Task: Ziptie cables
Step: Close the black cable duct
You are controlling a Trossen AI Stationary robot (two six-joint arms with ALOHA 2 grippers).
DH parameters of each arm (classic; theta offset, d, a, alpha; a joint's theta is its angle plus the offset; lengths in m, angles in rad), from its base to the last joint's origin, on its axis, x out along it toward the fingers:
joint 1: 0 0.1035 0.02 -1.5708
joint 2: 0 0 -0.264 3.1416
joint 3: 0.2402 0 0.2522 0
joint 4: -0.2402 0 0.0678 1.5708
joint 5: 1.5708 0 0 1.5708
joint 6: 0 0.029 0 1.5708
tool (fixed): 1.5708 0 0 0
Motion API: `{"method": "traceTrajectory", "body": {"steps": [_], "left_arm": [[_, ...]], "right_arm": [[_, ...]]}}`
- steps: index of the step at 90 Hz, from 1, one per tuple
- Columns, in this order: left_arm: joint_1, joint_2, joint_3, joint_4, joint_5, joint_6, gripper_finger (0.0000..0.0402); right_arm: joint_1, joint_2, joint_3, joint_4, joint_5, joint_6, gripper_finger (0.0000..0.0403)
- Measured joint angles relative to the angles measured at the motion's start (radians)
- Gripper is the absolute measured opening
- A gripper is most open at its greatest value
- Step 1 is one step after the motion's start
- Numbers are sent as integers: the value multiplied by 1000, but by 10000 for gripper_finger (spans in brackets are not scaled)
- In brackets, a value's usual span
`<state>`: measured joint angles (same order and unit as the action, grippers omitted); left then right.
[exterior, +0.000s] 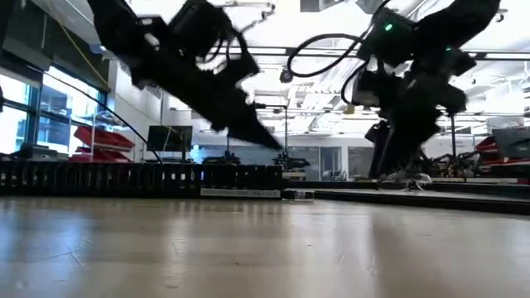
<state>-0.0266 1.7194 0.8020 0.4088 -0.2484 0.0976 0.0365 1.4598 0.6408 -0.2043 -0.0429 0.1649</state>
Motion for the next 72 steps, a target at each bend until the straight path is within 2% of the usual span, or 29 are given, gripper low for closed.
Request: {"method": "traceTrajectory", "body": {"steps": [5,16,29,48,59,72], "left_arm": [[-13,-13,8,3,0,15,289],[-37,-21,19,0,0,26,289],[-63,-21,20,8,-2,27,289],[-107,-20,21,36,-25,77,289],[-132,-20,21,62,-19,146,289],[-143,-9,21,80,-15,219,289]], "right_arm": [[42,14,0,21,66,41,167],[93,70,0,51,137,145,139],[97,155,5,66,159,205,100],[95,202,7,119,109,216,12],[91,145,1,87,62,193,2],[71,26,-6,19,-103,142,1]]}}
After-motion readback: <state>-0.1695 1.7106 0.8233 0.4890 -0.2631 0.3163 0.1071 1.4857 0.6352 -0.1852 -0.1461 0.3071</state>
